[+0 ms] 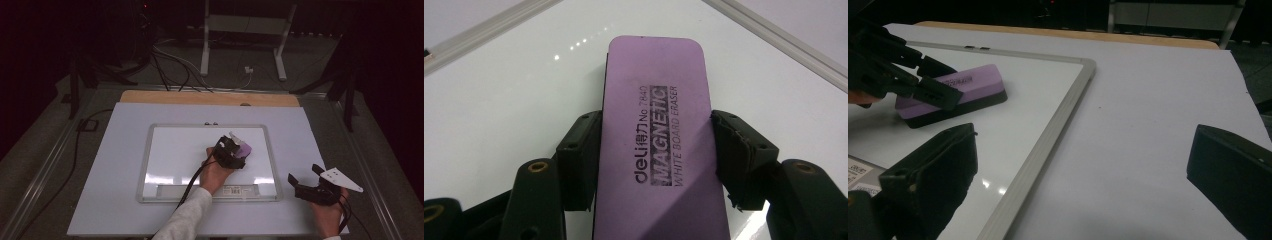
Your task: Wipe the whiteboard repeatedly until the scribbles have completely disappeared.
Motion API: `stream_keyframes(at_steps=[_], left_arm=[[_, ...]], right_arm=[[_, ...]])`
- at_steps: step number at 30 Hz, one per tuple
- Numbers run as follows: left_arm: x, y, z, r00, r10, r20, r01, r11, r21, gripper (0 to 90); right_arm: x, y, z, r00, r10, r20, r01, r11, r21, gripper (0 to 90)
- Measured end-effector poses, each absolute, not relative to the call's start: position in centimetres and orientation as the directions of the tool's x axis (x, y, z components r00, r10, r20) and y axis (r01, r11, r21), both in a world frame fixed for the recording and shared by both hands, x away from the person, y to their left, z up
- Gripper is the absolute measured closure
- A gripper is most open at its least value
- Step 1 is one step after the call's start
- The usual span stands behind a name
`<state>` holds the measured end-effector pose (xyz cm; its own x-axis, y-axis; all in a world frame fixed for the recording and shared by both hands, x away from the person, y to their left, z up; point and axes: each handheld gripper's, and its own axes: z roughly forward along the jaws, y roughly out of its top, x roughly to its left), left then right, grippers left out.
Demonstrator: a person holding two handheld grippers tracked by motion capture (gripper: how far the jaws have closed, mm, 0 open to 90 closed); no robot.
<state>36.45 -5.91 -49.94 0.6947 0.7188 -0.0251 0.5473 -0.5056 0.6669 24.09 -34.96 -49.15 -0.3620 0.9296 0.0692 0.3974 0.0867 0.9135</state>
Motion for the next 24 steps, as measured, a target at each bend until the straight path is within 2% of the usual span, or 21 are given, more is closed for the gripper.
stream_keyframes(at_steps=[8,24], left_arm=[[37.5,-4.5,-49.8,0.619,0.785,-0.004,0.598,-0.469,0.65,41.8],[38.5,0.9,-49.7,0.46,0.887,0.045,0.664,-0.377,0.646,41.8]], right_arm=[[24.0,-35.1,-49.1,-0.357,0.931,0.075,0.396,0.078,0.915,0.3],[24.0,-35.2,-49.1,-0.355,0.932,0.075,0.397,0.078,0.914,0.3]])
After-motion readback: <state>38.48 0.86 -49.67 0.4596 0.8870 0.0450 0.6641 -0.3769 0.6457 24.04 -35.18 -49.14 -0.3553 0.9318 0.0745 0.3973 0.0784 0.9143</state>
